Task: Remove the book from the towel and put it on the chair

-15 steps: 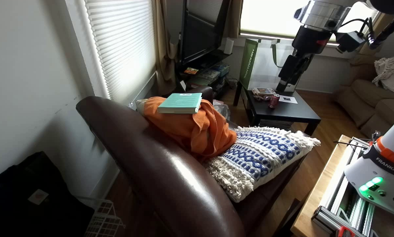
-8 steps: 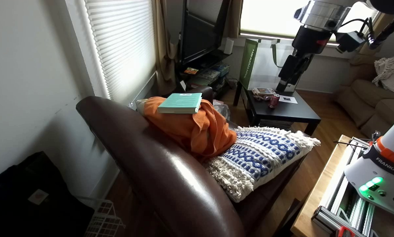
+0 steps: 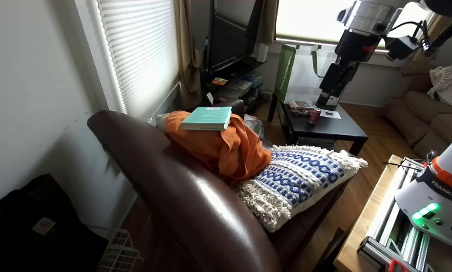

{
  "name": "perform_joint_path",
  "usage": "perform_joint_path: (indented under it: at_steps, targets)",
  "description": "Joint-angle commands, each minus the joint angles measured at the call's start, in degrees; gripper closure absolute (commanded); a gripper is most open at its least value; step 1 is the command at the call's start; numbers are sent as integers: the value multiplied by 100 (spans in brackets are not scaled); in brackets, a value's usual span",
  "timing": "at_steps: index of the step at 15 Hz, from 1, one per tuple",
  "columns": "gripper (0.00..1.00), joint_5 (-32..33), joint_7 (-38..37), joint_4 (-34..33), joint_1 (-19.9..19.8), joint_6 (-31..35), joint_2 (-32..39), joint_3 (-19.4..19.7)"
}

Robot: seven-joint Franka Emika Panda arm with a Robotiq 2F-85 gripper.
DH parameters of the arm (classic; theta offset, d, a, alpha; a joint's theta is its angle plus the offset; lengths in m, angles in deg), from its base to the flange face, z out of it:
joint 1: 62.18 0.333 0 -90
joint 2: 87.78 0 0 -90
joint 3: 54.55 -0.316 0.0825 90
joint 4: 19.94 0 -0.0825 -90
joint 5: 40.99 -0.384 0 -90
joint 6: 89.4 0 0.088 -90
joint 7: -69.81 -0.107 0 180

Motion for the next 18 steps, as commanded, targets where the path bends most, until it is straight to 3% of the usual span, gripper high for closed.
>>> perform_joint_path:
  at_steps: [1,7,14,18]
  targets:
    - [0,25,-16,-8,28,-12,3,30]
    - [0,25,-16,-8,28,-12,3,30]
    - [0,-42,331,-436,91,1779,854,136]
    - [0,70,687,-1268,84,2165,1905,230]
